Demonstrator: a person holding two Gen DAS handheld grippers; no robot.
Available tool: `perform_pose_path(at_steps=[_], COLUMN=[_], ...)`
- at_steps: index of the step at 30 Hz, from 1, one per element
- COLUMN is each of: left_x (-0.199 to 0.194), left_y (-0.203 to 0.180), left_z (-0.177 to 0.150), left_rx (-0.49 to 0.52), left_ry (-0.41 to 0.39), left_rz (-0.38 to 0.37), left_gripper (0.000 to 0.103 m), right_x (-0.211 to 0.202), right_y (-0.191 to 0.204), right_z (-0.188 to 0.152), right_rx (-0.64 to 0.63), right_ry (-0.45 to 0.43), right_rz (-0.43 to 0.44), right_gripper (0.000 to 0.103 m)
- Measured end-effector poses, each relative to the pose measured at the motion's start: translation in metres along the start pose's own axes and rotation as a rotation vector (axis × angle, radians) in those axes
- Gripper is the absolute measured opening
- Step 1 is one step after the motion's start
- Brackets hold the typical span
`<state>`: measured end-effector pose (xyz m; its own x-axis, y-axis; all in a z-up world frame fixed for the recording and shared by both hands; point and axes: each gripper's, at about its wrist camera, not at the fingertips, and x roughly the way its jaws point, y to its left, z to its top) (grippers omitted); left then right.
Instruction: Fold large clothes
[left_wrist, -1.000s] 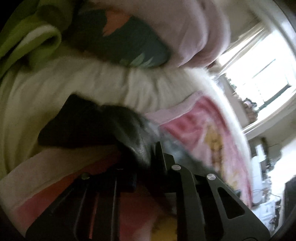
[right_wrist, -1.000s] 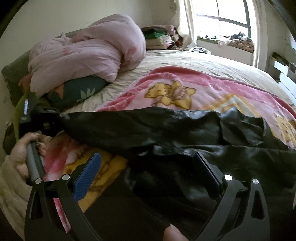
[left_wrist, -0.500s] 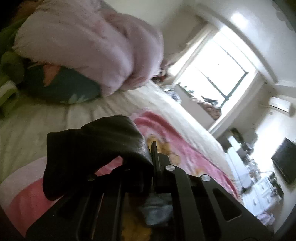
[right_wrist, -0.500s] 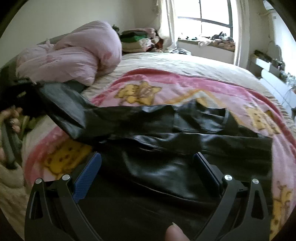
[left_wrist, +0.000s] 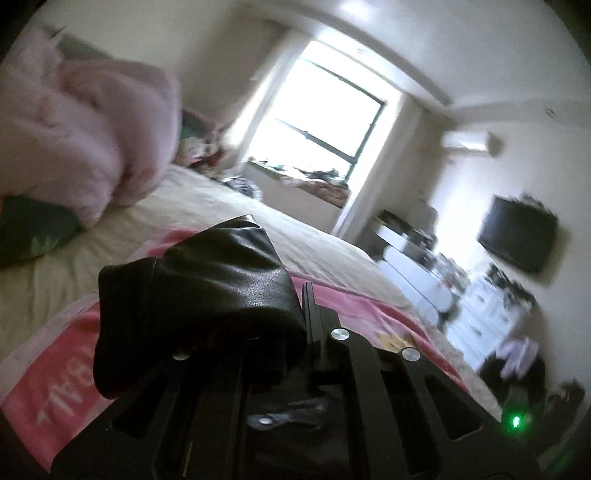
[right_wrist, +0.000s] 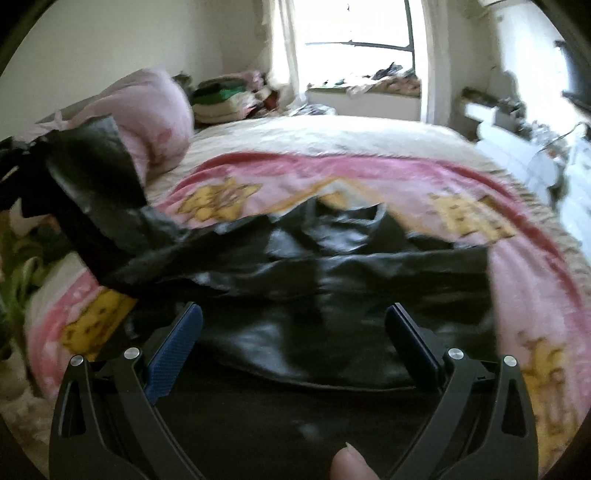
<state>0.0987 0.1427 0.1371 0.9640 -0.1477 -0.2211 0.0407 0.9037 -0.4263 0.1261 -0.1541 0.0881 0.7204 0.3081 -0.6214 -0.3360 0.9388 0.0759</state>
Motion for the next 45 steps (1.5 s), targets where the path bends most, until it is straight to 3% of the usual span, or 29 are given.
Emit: perform_pose_path(at_steps=[5, 11, 17, 20, 24, 26, 28, 31, 34, 38, 41, 44, 45], left_x=[0.011, 0.036, 0.071, 0.092, 0.111, 0.116, 0.117, 0.112, 0.106, 0.091, 0.073, 0.061, 0.059], left_y=[-0.019, -0.051, -0.08, -0.095, -0.111, -0.117, -0.124, -0.137, -0.141, -0.146, -0.15, -0.158, -0.163], left_z=[-0.014, -0.045, -0.095, -0.128, -0.173, -0.189, -0.206, -0.22, -0.228, -0.221, -0.214, -0.207, -0.207], left_rx=[0.088, 0.17, 0.251, 0.303, 0.417, 0.449, 0.487, 0.566, 0.573, 0.575, 0.619, 0.711, 0.74], left_ry=[0.023, 0.138, 0.324, 0.458, 0.59, 0.633, 0.673, 0.688, 0.713, 0.714, 0.64, 0.504, 0.466], left_rz=[-0.064, -0.17, -0.278, -0.316, -0.301, -0.306, -0.318, -0.308, -0.333, -0.372, -0.376, -0.279, -0.276], left_gripper=[0.001, 0.002, 0.002, 0.004, 0.007, 0.015, 0.039, 0.059, 0.077, 0.089, 0.094, 0.094, 0.094], right_x=[-0.014, -0.027, -0.039, -0.044, -0.047, -0.047, -0.049, -0.05, -0.051, -0.053, -0.056, -0.059, -0.061], right_y=[-0.037, -0.077, -0.109, -0.122, -0.138, -0.146, -0.154, -0.165, -0.178, -0.19, -0.197, -0.205, -0.207], right_z=[0.003, 0.005, 0.004, 0.001, -0.002, -0.003, -0.006, -0.009, -0.013, -0.017, -0.019, -0.021, -0.021], right_rx=[0.08, 0.181, 0.292, 0.335, 0.384, 0.411, 0.432, 0.461, 0.504, 0.525, 0.539, 0.567, 0.571], right_ry=[-0.043, -0.067, -0.09, -0.089, -0.08, -0.078, -0.078, -0.076, -0.068, -0.062, -0.068, -0.078, -0.082], right_rz=[-0.073, -0.12, -0.101, -0.095, -0.098, -0.099, -0.11, -0.126, -0.137, -0.155, -0.168, -0.168, -0.17], right_gripper=[0.098, 0.098, 0.098, 0.098, 0.098, 0.098, 0.098, 0.098, 0.098, 0.098, 0.098, 0.098, 0.098])
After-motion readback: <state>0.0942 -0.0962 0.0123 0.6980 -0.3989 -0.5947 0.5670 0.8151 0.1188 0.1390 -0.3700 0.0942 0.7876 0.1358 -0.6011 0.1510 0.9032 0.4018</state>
